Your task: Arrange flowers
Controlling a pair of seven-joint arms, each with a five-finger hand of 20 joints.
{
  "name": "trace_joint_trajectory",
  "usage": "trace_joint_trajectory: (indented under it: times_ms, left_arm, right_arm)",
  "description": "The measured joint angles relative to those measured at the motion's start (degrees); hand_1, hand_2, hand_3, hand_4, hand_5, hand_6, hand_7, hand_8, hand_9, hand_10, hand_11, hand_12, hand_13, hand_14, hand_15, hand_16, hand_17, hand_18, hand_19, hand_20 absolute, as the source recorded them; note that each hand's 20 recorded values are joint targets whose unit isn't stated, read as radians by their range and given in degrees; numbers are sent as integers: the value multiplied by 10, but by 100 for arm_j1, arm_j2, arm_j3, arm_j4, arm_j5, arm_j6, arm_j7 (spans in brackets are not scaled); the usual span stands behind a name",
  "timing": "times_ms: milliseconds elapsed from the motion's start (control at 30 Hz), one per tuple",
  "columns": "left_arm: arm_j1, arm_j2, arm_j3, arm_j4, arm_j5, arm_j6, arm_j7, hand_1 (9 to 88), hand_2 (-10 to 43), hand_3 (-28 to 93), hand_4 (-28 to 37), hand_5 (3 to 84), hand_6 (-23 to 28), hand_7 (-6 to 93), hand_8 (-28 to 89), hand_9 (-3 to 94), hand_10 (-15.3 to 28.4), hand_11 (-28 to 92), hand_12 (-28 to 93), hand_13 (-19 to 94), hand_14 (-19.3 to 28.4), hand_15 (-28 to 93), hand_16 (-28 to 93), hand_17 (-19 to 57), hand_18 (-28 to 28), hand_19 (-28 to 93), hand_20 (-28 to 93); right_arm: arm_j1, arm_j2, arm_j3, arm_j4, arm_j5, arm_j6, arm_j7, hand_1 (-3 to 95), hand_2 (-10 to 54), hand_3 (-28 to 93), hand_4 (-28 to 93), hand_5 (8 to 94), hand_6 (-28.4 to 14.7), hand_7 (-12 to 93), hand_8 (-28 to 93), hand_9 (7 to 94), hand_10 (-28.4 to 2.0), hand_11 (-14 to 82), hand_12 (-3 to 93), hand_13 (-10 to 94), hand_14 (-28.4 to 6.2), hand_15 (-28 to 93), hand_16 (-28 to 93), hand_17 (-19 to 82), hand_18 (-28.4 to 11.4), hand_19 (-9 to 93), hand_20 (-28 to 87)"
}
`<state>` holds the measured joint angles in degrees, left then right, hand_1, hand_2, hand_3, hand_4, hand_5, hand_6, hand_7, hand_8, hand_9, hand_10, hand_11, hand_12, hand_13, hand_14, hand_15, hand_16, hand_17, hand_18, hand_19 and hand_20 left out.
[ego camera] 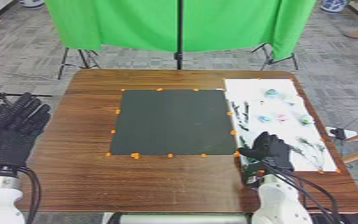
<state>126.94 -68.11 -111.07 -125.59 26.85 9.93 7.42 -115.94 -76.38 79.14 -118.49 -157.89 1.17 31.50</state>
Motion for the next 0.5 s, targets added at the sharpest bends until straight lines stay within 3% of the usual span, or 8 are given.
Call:
trace_joint_trajectory:
  times_ms: [67, 133, 233, 500]
  left_arm:
    - [-3, 1, 0, 3, -1, 0, 0, 284, 135, 744, -242, 469, 93, 72, -79, 398, 142, 151, 108, 300, 152, 347, -59, -28, 140, 292, 154]
    - [-7, 1, 0, 5, -1, 0, 0, 284, 135, 745, -241, 468, 93, 72, -78, 398, 143, 151, 109, 300, 152, 347, -59, -28, 140, 293, 154]
    - [-11, 6, 0, 9, -2, 0, 0, 284, 135, 745, -241, 469, 93, 73, -78, 398, 143, 151, 109, 300, 152, 348, -59, -28, 140, 293, 154]
    - [-17, 21, -6, 13, -4, -1, 6, 286, 135, 746, -242, 469, 93, 73, -79, 398, 142, 151, 109, 301, 153, 351, -60, -28, 140, 293, 153]
  right_arm:
    - [0, 39, -9, -93, 99, -361, 98, 913, -95, -283, 476, 644, -41, 415, 121, 755, -146, 190, 400, 649, -99, 455, 366, 315, -242, 774, 231]
    - [1, 68, -14, -298, 240, -786, 232, 808, -95, -282, 745, 585, -69, 361, -78, 637, -196, 282, 257, 582, -157, 518, 235, 297, -250, 785, 206]
    - [-12, 94, -24, -555, 470, -1214, 359, 769, -95, -282, 789, 523, -95, 320, -110, 555, -227, 283, 229, 508, -188, 549, 191, 282, -255, 796, 199]
    - [-236, 219, -22, -773, 567, -1343, 498, 753, -95, -283, 783, 474, -115, 328, -100, 490, -250, 317, 241, 451, -213, 586, 169, 275, -263, 824, 198]
